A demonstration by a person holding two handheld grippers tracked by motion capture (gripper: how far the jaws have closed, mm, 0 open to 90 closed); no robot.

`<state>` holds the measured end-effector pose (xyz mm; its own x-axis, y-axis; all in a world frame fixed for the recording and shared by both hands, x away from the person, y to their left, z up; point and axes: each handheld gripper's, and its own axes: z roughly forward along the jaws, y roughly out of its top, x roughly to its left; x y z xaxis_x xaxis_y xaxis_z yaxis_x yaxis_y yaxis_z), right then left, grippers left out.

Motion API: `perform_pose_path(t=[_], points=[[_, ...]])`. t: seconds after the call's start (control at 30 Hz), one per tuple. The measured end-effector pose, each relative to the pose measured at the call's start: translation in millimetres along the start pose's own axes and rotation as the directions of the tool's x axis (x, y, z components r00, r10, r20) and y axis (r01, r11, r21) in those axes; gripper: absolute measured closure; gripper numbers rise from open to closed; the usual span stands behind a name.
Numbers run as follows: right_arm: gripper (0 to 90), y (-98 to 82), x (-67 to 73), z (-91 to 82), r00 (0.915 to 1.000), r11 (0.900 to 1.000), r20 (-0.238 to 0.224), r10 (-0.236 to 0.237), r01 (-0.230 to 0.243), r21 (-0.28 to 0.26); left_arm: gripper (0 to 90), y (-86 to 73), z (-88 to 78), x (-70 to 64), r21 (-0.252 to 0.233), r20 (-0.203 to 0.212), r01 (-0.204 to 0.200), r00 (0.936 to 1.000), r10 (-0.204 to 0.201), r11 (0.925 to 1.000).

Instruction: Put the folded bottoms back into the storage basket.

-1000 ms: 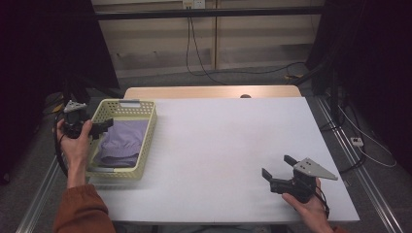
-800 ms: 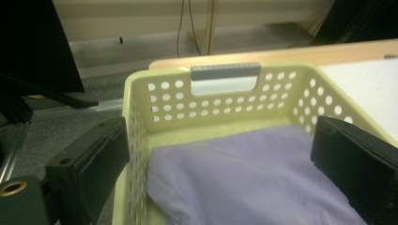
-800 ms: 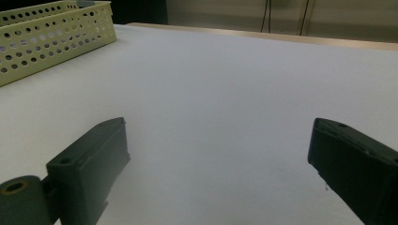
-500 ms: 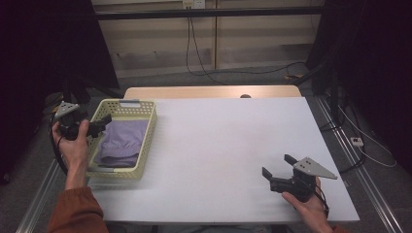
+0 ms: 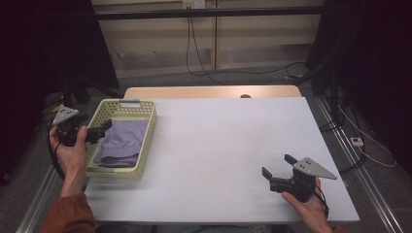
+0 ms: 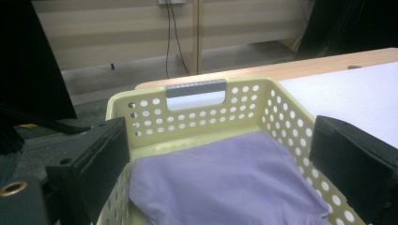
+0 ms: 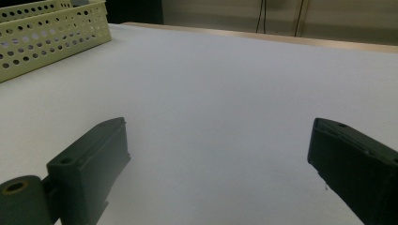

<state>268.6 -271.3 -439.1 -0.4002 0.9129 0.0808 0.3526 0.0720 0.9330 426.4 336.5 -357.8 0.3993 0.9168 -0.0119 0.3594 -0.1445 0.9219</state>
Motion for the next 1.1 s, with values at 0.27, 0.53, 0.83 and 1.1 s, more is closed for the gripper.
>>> perform_pose_path(t=[0.27, 0.53, 0.83, 1.1], points=[[5.4, -0.4, -1.0, -1.4, 1.0000, 1.000, 0.006, 0.007, -0.007, 0.000, 5.8, -2.9, -9.9, -3.6, 0.030, -0.015, 0.021, 0.9997, -0.020, 0.9993], [5.4, 0.1, -1.4, 1.1, 0.9997, 1.000, 0.015, 0.017, -0.017, 0.005, 6.2, -8.2, -19.9, 0.2, 0.019, -0.044, 0.055, 0.9976, -0.054, 0.9983], [5.4, 0.2, -2.1, 2.3, 0.9994, 1.000, 0.024, 0.024, -0.024, 0.006, 5.5, -11.1, -31.6, -1.5, 0.019, -0.038, 0.046, 0.9983, -0.045, 0.9988], [5.4, -0.2, -1.9, 1.0, 0.9995, 1.000, 0.023, 0.021, -0.021, 0.007, 5.5, -14.3, -41.9, -10.1, -0.025, -0.031, 0.039, 0.9987, -0.039, 0.9989]])
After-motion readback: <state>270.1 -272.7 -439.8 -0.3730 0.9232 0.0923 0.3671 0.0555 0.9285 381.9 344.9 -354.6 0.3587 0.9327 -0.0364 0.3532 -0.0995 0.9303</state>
